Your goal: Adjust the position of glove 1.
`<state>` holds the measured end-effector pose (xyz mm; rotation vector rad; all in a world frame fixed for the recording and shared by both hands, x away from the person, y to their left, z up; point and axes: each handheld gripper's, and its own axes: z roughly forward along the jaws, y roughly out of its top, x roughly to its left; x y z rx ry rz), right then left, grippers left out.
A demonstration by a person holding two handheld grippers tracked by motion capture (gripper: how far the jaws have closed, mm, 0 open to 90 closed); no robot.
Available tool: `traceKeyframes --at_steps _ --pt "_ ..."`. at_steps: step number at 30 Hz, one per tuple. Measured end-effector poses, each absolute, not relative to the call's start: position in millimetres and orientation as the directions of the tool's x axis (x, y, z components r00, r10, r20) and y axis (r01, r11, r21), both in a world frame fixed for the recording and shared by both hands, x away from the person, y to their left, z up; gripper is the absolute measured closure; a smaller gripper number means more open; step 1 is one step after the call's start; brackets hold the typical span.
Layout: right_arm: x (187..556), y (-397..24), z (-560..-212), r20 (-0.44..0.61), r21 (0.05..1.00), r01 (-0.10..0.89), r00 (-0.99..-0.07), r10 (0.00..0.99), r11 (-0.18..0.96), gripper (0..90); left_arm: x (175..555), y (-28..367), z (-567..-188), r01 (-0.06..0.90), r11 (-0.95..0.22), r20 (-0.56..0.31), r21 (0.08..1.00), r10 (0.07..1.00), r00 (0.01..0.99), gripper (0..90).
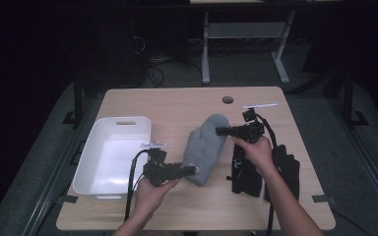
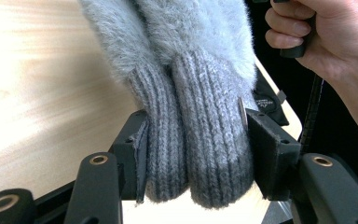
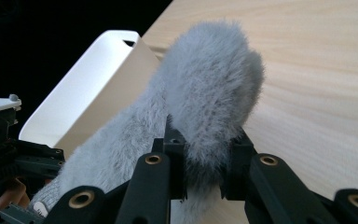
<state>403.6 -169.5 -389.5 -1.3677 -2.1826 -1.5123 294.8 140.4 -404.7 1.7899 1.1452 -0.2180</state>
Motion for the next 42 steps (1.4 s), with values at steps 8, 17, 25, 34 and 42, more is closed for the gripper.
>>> traceKeyframes --at_steps 8,17,25,34,42 --pt "403 -166 -375 0.566 0.676 0.732 -0.586 0.579 0.080 75.7 294 144 -395 0.768 -0.096 -0.579 0.634 0.600 0.553 45.3" --pt "404 -163 -362 0.603 0.678 0.735 -0.580 0.548 0.032 75.2 295 150 -385 0.756 -0.084 -0.577 0.649 0.594 0.561 45.2" --pt "407 -152 -348 0.620 0.684 0.729 -0.594 0.513 0.019 74.5 294 164 -376 0.754 -0.049 -0.593 0.655 0.584 0.554 45.2" --pt "411 -129 -332 0.616 0.697 0.716 -0.616 0.490 0.023 74.3 291 181 -366 0.735 -0.039 -0.571 0.677 0.602 0.558 44.2" --pt "416 -110 -322 0.608 0.702 0.711 -0.631 0.482 0.045 74.3 290 195 -362 0.731 -0.031 -0.567 0.682 0.609 0.555 44.0"
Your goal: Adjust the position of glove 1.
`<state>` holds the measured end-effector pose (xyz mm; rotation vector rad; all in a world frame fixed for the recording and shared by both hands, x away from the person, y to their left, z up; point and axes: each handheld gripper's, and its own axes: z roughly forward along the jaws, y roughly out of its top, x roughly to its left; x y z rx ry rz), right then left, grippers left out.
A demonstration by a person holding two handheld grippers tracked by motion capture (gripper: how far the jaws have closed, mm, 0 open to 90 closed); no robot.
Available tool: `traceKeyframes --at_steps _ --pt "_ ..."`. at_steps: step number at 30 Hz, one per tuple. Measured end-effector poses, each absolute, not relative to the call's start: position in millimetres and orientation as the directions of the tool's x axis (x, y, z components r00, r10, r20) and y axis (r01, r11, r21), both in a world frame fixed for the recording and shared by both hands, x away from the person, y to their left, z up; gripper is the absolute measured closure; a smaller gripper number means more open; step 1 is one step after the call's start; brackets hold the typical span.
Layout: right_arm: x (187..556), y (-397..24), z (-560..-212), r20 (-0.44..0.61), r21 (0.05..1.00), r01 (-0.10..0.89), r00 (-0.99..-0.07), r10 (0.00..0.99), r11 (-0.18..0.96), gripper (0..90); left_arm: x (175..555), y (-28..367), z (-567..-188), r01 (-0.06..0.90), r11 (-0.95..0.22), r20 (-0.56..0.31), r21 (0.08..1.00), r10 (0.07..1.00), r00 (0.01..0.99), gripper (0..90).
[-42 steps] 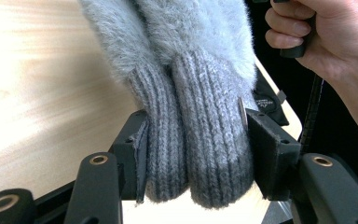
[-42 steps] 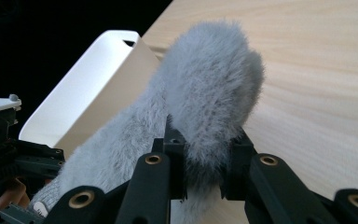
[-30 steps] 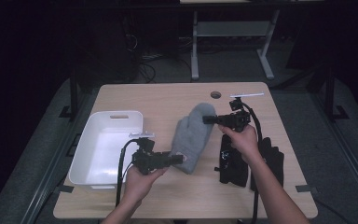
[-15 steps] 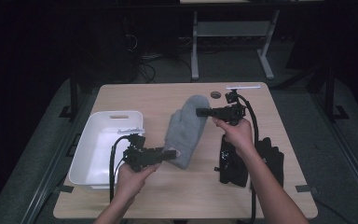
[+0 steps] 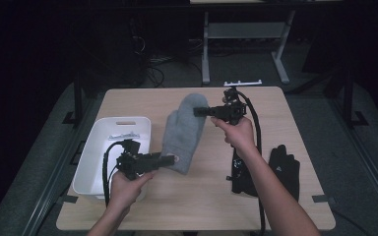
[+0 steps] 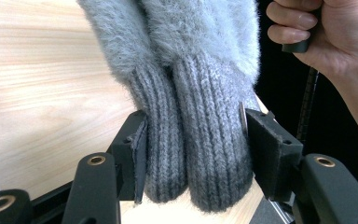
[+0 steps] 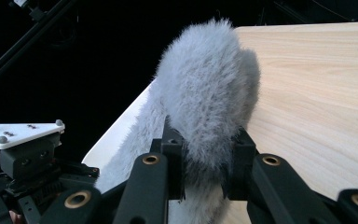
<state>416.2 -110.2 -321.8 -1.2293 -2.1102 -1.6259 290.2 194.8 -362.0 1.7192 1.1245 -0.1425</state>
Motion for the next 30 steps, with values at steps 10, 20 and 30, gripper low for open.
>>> traceKeyframes --at_steps 10,20,30 --pt "423 -85 -311 0.604 0.705 0.707 -0.646 0.468 0.066 74.3 289 217 -356 0.727 0.003 -0.571 0.687 0.621 0.537 44.1" --pt "429 -61 -305 0.598 0.712 0.697 -0.664 0.449 0.083 74.3 286 235 -352 0.723 0.032 -0.574 0.690 0.633 0.520 44.1" --pt "433 -38 -303 0.600 0.710 0.698 -0.672 0.434 0.098 74.3 283 253 -351 0.718 0.045 -0.569 0.695 0.646 0.510 44.1"
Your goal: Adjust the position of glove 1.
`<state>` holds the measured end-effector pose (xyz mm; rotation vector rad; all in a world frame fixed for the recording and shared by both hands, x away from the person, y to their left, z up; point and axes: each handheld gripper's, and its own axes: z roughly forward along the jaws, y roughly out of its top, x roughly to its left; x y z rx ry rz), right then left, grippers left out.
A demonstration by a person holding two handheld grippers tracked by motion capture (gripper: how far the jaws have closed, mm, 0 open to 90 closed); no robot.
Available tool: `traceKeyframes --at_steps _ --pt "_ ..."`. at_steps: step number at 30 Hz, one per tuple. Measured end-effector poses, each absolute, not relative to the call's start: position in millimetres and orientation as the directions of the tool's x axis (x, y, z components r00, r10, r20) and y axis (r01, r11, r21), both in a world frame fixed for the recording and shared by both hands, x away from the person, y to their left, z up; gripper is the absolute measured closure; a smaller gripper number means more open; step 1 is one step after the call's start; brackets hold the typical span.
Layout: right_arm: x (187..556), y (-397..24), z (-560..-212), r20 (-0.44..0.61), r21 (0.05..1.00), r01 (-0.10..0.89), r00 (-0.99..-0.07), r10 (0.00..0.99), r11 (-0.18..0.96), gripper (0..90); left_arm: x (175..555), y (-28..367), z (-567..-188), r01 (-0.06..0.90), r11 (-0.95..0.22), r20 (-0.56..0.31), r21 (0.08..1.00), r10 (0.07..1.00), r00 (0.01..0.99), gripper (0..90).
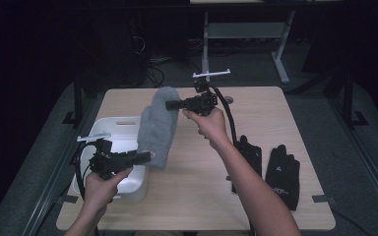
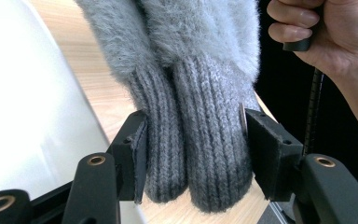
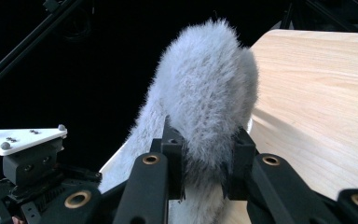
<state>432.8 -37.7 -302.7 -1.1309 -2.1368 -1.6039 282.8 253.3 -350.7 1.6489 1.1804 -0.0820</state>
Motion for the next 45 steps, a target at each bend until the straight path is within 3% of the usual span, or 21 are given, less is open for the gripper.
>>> traceKeyframes --at_steps 45 --pt "442 41 -321 0.630 0.680 0.717 -0.678 0.379 0.152 74.3 266 317 -366 0.734 0.116 -0.586 0.669 0.691 0.424 44.3"
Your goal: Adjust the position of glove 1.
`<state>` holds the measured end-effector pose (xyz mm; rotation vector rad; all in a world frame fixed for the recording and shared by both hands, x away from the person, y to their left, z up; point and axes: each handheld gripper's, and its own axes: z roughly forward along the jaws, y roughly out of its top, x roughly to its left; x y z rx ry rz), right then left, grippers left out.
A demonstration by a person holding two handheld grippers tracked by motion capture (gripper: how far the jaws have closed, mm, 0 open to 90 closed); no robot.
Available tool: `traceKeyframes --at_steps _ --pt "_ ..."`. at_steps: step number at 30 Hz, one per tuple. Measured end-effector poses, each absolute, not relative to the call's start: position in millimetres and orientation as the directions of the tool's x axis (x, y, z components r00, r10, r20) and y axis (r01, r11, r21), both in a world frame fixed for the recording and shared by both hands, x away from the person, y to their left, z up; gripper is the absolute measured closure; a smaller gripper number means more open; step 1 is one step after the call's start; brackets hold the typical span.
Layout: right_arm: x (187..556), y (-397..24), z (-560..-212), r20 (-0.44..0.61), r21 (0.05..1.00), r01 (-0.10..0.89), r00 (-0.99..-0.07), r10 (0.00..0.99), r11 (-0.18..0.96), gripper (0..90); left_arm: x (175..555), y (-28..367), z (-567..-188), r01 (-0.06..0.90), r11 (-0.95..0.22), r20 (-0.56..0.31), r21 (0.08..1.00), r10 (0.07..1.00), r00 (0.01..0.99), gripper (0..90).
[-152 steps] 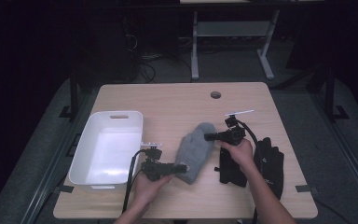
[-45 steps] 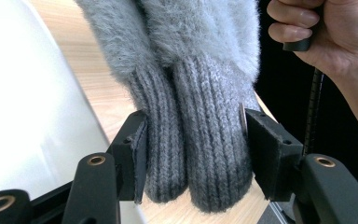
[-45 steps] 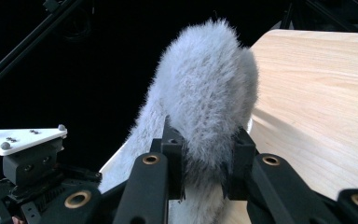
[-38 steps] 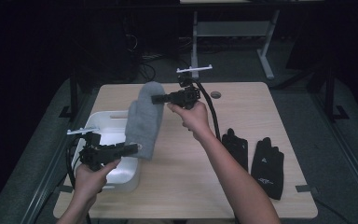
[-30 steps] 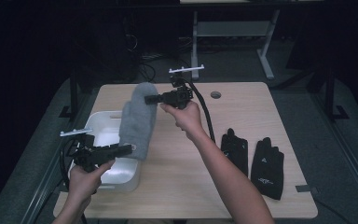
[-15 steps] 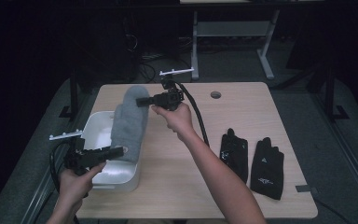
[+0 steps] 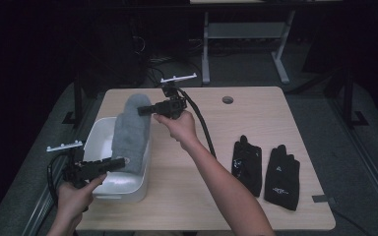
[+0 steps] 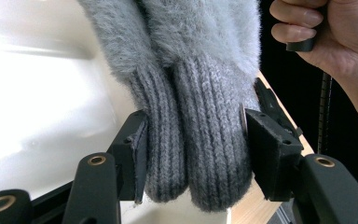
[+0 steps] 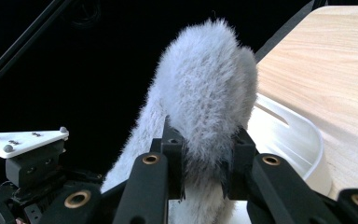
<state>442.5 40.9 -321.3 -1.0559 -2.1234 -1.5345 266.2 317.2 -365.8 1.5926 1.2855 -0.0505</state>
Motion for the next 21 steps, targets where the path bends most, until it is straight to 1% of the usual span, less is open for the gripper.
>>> traceKeyframes --at_steps 21 --pt "444 69 -341 0.634 0.663 0.723 -0.679 0.370 0.192 74.3 263 338 -385 0.765 0.127 -0.588 0.631 0.722 0.365 43.8"
